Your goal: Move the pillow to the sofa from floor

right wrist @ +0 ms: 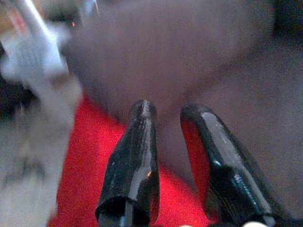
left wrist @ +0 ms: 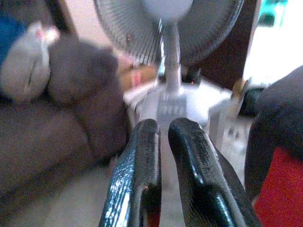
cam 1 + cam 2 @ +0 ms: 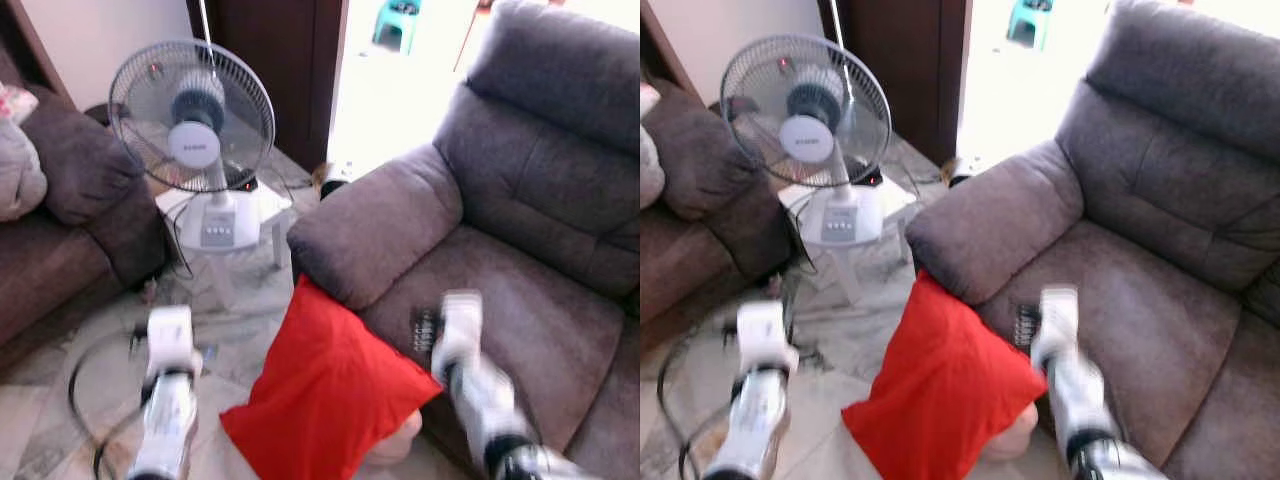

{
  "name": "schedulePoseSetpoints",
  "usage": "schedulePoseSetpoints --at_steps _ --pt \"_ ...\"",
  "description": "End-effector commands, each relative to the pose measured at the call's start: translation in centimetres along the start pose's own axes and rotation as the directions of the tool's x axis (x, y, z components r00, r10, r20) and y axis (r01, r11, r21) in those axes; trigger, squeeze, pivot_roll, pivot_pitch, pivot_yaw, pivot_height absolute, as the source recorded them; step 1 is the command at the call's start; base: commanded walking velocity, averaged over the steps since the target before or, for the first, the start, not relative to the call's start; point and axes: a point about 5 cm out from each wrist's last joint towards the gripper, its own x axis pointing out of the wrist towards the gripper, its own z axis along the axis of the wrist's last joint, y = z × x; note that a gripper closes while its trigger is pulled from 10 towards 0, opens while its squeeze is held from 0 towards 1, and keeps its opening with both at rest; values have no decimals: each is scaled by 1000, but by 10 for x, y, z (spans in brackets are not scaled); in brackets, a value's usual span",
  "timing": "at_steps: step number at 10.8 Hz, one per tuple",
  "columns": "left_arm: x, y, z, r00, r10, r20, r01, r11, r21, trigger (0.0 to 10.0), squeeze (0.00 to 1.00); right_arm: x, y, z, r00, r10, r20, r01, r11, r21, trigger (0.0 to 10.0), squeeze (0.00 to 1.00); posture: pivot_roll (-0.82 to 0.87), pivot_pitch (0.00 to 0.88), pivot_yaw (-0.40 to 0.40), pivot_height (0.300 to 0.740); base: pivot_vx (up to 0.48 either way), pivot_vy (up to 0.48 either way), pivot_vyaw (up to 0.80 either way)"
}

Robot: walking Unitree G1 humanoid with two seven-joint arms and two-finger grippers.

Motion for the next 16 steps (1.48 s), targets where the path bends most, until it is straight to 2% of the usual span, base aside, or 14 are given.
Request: schedulePoseSetpoints --at_steps 1,2,4,5,7,9,11,16 --pt "1 -3 9 999 -27 39 26 999 21 10000 0 6 3 20 994 -3 107 3 1000 -5 10000 0 100 99 -47 740 0 0 0" --pt "3 -4 19 995 -60 84 56 997 59 10000 0 8 7 30 983 -22 180 14 999 47 10000 0 95 91 -33 740 0 0 0" --pt "-4 -3 32 989 -93 117 80 991 110 10000 0 2 31 40 953 71 294 -74 997 1 10000 0 95 76 -22 740 0 0 0" --pt "-7 -3 38 988 -70 139 57 994 98 10000 0 0 29 39 951 63 301 -65 998 -4 10000 0 101 70 -26 740 0 0 0" --pt "-7 -8 44 990 -52 129 43 996 76 10000 0 -3 23 38 957 21 290 -33 999 37 10000 0 100 61 -32 740 0 0 0" --pt "-10 -9 45 991 -55 120 48 997 65 10000 0 -2 25 43 952 28 304 -42 998 41 10000 0 96 55 -33 740 0 0 0" --pt "-10 -9 47 992 -55 113 50 997 52 10000 0 0 26 37 964 45 261 -60 997 46 10000 0 103 50 -31 740 0 0 0" --pt "-7 -8 51 993 -44 106 39 998 53 10000 0 3 25 37 970 53 238 -68 996 58 10000 0 98 103 -35 740 -335 0 0"
